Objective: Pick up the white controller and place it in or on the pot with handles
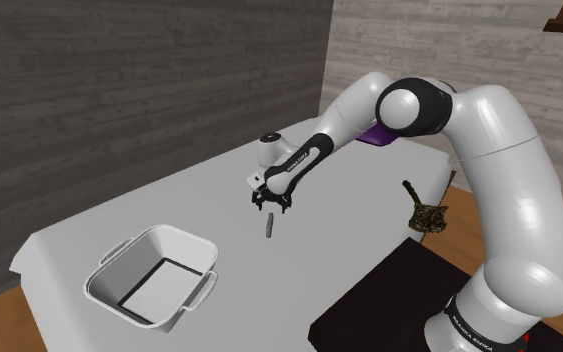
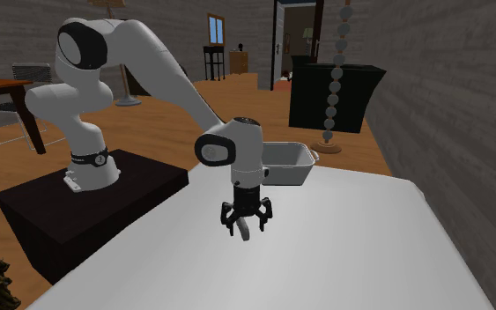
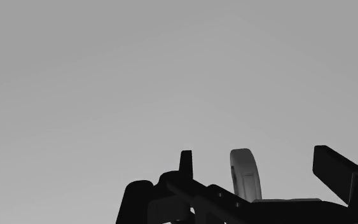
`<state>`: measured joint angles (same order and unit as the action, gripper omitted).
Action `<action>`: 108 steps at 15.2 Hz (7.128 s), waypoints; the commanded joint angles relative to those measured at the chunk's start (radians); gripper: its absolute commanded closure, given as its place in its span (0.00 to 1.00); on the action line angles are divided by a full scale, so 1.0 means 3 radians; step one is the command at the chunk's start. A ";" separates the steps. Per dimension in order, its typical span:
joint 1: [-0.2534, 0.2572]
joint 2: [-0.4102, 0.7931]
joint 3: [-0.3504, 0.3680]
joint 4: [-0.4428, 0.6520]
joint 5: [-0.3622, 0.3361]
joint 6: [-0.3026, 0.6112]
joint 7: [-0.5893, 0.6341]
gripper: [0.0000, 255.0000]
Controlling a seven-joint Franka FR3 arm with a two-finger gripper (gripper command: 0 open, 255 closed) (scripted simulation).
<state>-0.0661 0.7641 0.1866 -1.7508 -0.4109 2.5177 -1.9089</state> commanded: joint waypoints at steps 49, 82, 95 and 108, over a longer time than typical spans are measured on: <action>-0.0158 -0.0114 0.0168 -0.0339 -0.0163 0.0362 -0.0563 1.00; -0.0430 -0.1046 0.0547 -0.0452 0.0294 -0.0440 -0.0925 1.00; -0.0531 -0.0917 0.0589 -0.0455 0.0361 -0.0376 -0.1207 0.00; -0.0600 0.0018 0.0498 -0.0281 0.0188 0.0152 -0.1664 0.00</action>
<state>-0.2482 0.7549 0.3410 -1.8404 -0.3501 2.5538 -2.4072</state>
